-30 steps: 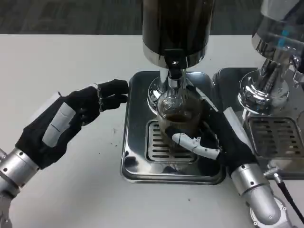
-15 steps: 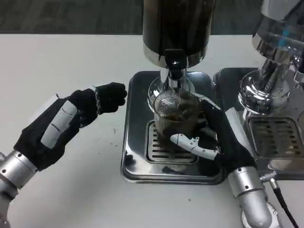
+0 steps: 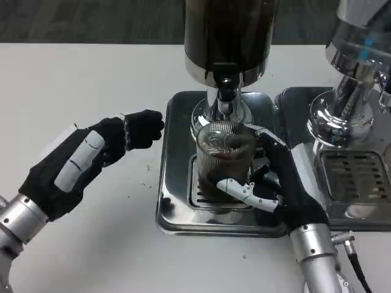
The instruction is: Grasp the cup under the faucet to collect the drink, then remove the cup.
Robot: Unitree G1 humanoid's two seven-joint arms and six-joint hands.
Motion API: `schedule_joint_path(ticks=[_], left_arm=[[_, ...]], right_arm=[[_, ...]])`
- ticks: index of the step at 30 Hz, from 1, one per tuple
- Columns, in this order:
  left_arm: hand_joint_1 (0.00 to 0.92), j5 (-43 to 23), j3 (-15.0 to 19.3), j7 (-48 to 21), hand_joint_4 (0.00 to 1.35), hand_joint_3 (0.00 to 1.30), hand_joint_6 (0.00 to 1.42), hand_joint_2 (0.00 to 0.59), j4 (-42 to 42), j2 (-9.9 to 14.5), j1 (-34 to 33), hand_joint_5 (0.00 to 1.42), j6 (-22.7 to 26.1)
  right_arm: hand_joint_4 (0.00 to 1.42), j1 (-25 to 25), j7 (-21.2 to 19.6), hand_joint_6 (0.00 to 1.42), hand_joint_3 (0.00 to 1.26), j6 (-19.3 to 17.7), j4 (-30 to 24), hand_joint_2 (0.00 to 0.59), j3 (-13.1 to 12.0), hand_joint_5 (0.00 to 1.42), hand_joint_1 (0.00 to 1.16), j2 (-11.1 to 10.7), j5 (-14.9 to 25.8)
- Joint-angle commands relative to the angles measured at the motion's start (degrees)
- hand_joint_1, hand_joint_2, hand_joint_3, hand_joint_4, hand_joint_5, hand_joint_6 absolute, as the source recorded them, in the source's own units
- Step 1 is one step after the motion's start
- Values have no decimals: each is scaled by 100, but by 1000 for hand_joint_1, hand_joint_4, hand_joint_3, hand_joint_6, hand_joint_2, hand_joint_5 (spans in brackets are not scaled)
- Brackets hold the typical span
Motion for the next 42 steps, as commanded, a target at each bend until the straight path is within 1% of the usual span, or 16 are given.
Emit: schedule_joint_path(ticks=[1, 14, 19, 25, 33, 38, 42], left_arm=[[0, 44, 11, 19, 237, 295, 206, 198, 59, 21, 18, 227, -88], [0, 68, -15, 29, 238, 295, 208, 203, 143, -24, -37, 228, -128], [0, 88, -49, 5, 229, 283, 207, 206, 180, -33, -60, 218, -186], [0, 105, -93, -6, 228, 282, 207, 206, 238, -75, -121, 217, -217], [0, 139, -105, 17, 228, 273, 219, 210, 344, -82, -192, 217, -299], [0, 283, -151, 34, 215, 271, 210, 210, 327, -44, -194, 217, -527], [0, 397, -190, 87, 205, 264, 208, 210, 321, -11, -202, 204, -705]], right_arm=[[574, 159, -295, 984, 454, -111, -11, 217, -20, 679, 704, -16, -94], [644, 402, -835, 1088, 529, -317, -339, 221, -93, 759, 680, -53, -251], [667, 605, -979, 1120, 550, -361, -673, 226, -157, 779, 690, -97, -307], [681, 808, -946, 1149, 569, -301, -1045, 226, -235, 804, 692, -132, -296], [698, 903, -948, 1172, 588, -301, -1167, 226, -288, 823, 693, -140, -294], [699, 1003, -1025, 1193, 601, -336, -1424, 219, -322, 845, 725, -156, -375], [672, 1125, -1009, 1199, 585, -353, -1693, 192, -376, 845, 781, -182, -386]])
